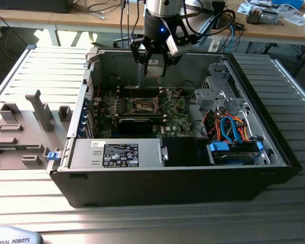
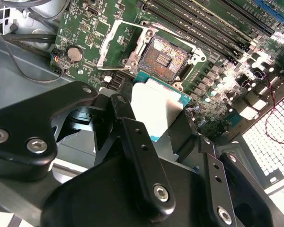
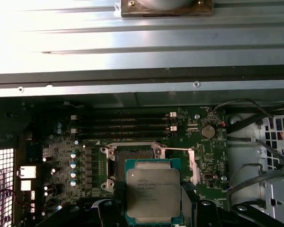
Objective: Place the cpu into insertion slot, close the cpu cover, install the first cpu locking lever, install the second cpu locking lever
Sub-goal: 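Place the cpu into insertion slot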
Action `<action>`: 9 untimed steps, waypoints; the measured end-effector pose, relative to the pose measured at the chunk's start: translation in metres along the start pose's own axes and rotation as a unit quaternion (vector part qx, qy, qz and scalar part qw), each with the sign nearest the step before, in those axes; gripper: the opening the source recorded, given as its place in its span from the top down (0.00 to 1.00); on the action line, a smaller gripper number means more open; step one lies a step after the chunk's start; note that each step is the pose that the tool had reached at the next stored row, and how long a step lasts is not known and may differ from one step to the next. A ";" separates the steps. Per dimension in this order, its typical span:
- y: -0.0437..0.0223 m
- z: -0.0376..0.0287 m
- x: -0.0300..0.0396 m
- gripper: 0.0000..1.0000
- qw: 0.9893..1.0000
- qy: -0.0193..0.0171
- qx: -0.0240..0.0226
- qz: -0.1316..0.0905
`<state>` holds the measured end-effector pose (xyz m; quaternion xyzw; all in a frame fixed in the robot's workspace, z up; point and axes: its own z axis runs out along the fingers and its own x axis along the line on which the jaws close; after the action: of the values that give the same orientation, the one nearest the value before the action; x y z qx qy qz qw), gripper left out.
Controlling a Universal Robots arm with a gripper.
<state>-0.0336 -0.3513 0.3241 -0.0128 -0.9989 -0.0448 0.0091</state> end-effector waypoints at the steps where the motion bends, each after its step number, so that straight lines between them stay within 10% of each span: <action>1: 0.0000 0.0002 0.0000 0.46 1.000 0.000 0.000 0.000; 9: -0.0002 0.0017 0.0000 0.46 1.000 0.000 0.000 0.000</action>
<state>-0.0336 -0.3513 0.3224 -0.0128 -0.9989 -0.0448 0.0091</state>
